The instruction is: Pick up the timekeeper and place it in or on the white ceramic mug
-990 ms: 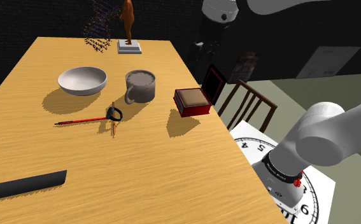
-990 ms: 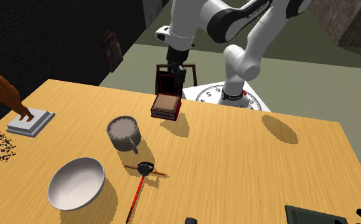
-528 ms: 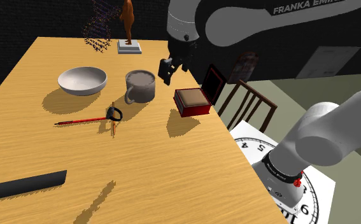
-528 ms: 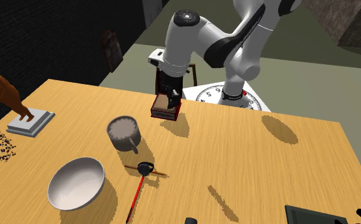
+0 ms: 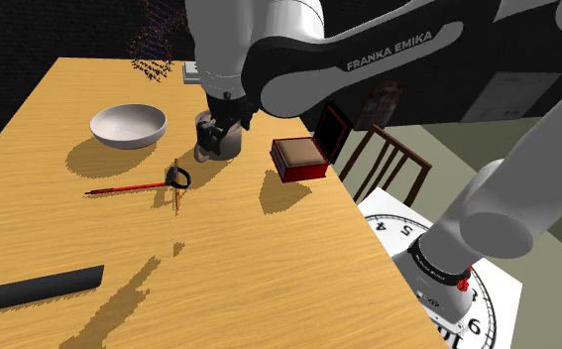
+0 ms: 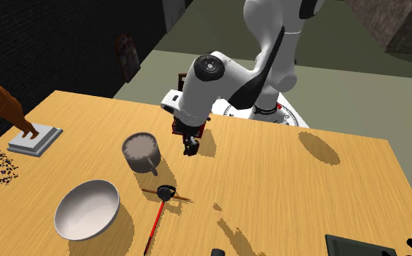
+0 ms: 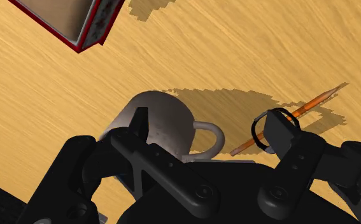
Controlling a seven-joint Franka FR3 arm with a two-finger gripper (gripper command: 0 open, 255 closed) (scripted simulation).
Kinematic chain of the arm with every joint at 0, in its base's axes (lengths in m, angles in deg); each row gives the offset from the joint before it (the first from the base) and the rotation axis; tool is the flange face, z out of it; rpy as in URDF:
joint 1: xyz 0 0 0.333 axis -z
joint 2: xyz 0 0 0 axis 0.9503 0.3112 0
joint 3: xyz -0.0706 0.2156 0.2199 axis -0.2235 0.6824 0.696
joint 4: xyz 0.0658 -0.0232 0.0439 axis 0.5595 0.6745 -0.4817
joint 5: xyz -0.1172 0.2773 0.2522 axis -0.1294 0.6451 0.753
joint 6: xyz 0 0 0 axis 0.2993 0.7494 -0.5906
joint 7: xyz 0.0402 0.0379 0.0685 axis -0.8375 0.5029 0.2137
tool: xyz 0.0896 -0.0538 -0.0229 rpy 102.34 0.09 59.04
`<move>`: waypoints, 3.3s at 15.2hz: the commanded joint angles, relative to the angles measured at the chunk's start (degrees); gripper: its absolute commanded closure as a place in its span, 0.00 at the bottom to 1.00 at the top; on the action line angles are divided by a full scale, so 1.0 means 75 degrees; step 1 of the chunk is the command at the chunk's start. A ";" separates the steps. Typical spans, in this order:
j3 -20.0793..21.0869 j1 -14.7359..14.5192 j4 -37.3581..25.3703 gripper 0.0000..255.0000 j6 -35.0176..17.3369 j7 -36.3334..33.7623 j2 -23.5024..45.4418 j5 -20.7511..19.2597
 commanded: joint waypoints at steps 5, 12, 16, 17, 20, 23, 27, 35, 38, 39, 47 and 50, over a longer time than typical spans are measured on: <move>0.0181 -0.0668 -0.1473 0.00 0.0318 -0.1315 0.2093 -0.1748; -0.0228 -0.1981 -0.3665 0.00 0.1022 -0.1990 0.4378 -0.3174; -0.0335 -0.1936 -0.3549 0.00 0.0748 -0.2061 0.4540 -0.3306; -0.0361 -0.1924 -0.3525 0.00 0.0682 -0.2080 0.4584 -0.3342; -0.0427 -0.1896 -0.3472 0.00 0.0516 -0.2127 0.4703 -0.3437; -0.0427 -0.1896 -0.3472 0.00 0.0516 -0.2127 0.4703 -0.3437; -0.0427 -0.1895 -0.3472 0.00 0.0517 -0.2127 0.4702 -0.3436; -0.0427 -0.1895 -0.3472 1.00 0.0517 -0.2127 0.4702 -0.3436; -0.0426 -0.1895 -0.3472 1.00 0.0516 -0.2127 0.4702 -0.3436; -0.0405 -0.1885 -0.3494 1.00 0.0573 -0.2082 0.4651 -0.3397; -0.0251 -0.1825 -0.3739 1.00 0.1058 -0.1725 0.4284 -0.3101; -0.0202 -0.1813 -0.3862 1.00 0.1252 -0.1591 0.4166 -0.3000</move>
